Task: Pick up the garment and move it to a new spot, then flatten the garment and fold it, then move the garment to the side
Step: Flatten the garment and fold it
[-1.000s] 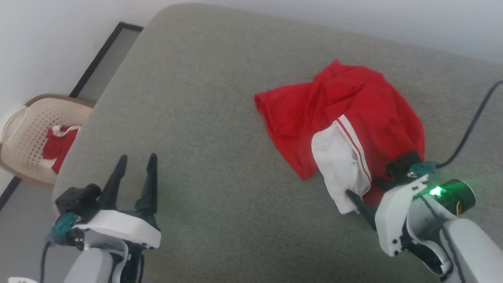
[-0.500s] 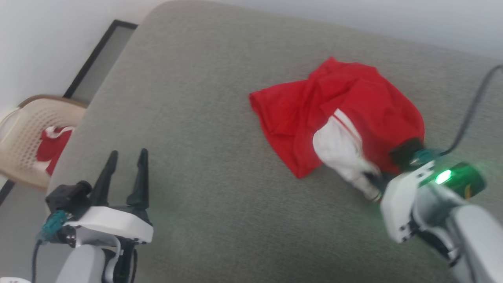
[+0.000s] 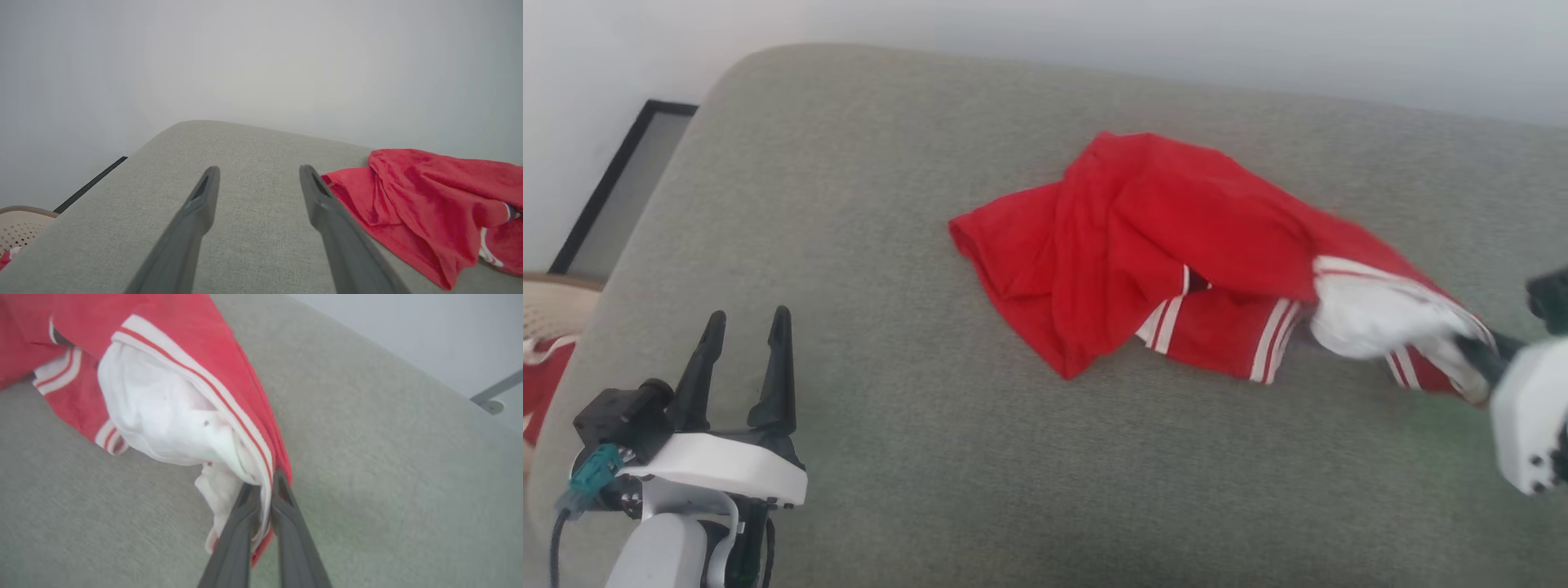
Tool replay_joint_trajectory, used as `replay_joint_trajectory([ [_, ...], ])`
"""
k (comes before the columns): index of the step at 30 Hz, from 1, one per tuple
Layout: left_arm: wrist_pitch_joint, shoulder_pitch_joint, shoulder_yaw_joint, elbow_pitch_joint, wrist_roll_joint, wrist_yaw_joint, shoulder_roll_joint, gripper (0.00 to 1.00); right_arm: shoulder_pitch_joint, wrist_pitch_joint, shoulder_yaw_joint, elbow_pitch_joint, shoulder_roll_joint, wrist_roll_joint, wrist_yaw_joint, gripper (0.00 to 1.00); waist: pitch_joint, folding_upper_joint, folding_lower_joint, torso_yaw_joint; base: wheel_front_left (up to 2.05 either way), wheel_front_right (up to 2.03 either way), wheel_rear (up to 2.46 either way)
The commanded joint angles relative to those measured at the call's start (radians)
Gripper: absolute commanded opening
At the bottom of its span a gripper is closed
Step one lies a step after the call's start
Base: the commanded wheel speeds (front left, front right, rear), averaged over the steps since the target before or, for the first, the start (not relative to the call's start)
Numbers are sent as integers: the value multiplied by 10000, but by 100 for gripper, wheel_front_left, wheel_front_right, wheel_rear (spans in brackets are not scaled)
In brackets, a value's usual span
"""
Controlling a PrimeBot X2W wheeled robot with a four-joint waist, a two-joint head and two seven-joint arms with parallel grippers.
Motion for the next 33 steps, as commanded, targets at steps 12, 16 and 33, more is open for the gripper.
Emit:
replay_joint_trajectory([
  [12, 97, 79, -121, -5, -18, -35, 151, 100, 1668, 428, -567, 820, -335, 930, -7, 0, -202, 0, 0, -409, 0, 0, 0],
  [16, 197, 69, -164, 24, -26, -37, 218, 100, 1422, 205, -279, 1399, -22, 1065, -7, 0, -253, 0, 0, -469, 0, 0, 0],
  [33, 1425, -383, -285, -790, -238, -49, 866, 100, 318, -1086, -1007, 1066, 743, 651, -7, 100, -456, 0, 0, -1454, 0, 0, 0],
])
